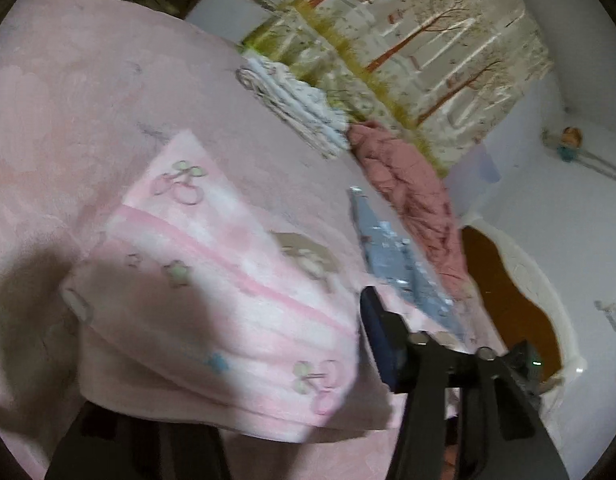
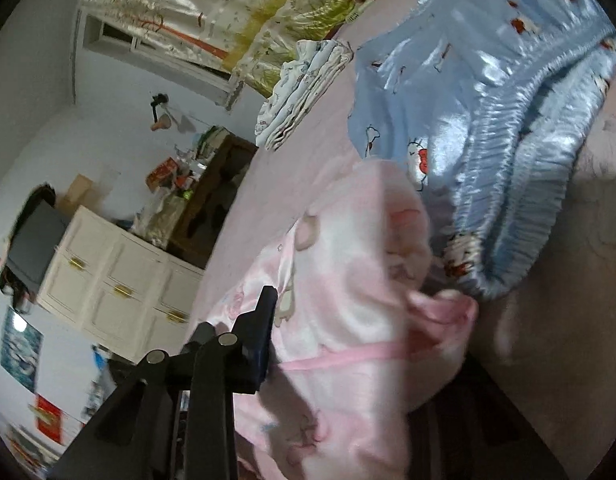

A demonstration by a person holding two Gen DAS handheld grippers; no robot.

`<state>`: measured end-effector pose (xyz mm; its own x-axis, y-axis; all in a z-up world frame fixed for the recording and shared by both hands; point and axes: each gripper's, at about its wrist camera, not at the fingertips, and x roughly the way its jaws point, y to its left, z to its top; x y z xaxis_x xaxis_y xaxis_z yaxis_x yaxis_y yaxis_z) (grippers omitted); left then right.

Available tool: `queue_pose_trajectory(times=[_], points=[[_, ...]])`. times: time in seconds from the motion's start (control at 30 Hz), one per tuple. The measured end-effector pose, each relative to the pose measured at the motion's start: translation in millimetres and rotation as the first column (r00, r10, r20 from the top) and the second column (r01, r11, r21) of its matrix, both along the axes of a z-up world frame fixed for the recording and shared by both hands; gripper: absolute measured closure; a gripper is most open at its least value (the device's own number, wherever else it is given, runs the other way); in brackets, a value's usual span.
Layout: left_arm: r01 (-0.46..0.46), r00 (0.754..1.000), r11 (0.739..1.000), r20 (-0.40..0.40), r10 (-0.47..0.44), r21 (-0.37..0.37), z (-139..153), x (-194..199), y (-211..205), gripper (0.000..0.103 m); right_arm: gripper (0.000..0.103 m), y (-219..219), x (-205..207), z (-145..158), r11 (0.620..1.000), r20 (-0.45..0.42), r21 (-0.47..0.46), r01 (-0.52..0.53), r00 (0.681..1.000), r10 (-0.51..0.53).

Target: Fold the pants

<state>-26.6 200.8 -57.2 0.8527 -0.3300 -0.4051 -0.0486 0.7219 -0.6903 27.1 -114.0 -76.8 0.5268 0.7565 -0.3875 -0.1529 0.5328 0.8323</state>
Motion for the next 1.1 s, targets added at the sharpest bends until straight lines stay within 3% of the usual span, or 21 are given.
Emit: queue_pose_trajectory(times=[0.03, 0.07, 0.13, 0.17, 0.23, 0.33, 0.43, 0.53, 0.6, 0.77, 0.9, 1.1], points=[[-0.002, 1.0, 1.0, -0.013, 0.002, 0.027, -1.3, 2.0, -2.2, 0.077, 0.071, -0.7, 0.0, -0.4, 1.0, -0.002, 0.006, 0.007, 1.0, -0.007], [0.002, 1.0, 0.999, -0.013, -0.002, 0.038, -2.4, 3.0, -3.6, 0.081, 0.071, 0.0, -0.7, -0.1, 1.0, -0.001, 0.005, 0.012, 1.0, -0.012], [0.005, 1.0, 0.997, 0.012, -0.006, 0.082, 0.2, -0.6, -8.6, 0.086, 0.075, 2.8, -4.8, 3.9, 0.998, 0.025, -0.034, 0.046, 0.999, -0.046], [0.006, 1.0, 0.988, 0.027, -0.01, 0.151, 4.8, -3.1, -15.6, 0.087, 0.077, 6.5, -8.1, 8.5, 0.995, 0.058, -0.079, 0.063, 0.997, -0.059], [-0.007, 0.998, 0.951, 0.059, -0.012, 0.31, 16.3, -9.4, -33.3, 0.088, 0.086, 15.2, -17.4, 17.5, 0.98, 0.139, -0.175, 0.093, 0.988, -0.069], [-0.028, 0.994, 0.876, 0.108, -0.028, 0.481, 32.1, -20.6, -56.4, 0.088, 0.088, 24.7, -27.3, 30.4, 0.954, 0.224, -0.276, 0.117, 0.973, -0.054], [-0.05, 0.99, 0.834, 0.135, -0.03, 0.55, 43.5, -26.2, -63.9, 0.088, 0.088, 25.2, -32.5, 43.5, 0.936, 0.282, -0.327, 0.128, 0.959, -0.032], [-0.091, 0.979, 0.773, 0.197, -0.044, 0.628, 62.5, -32.4, -71.6, 0.088, 0.088, 26.9, -41.5, 60.9, 0.917, 0.355, -0.376, 0.138, 0.935, 0.005], [-0.126, 0.969, 0.744, 0.242, -0.049, 0.657, 78.2, -34.1, -73.0, 0.088, 0.088, 31.6, -48.7, 77.9, 0.901, 0.408, -0.405, 0.155, 0.912, 0.027], [-0.171, 0.945, 0.72, 0.32, -0.074, 0.672, 126.8, -20.3, -65.7, 0.087, 0.088, 38.7, -50.3, 128.0, 0.894, 0.514, -0.404, 0.196, 0.857, 0.044], [-0.178, 0.929, 0.727, 0.356, -0.098, 0.663, 171.3, 17.7, -52.8, 0.087, 0.088, 46.6, -23.5, 173.9, 0.893, 0.577, -0.391, 0.222, 0.815, 0.05], [-0.232, 0.905, 0.726, 0.417, -0.082, 0.647, 232.0, 109.8, -22.8, 0.086, 0.088, 74.8, 55.8, 249.4, 0.882, 0.667, -0.385, 0.272, 0.742, 0.062]])
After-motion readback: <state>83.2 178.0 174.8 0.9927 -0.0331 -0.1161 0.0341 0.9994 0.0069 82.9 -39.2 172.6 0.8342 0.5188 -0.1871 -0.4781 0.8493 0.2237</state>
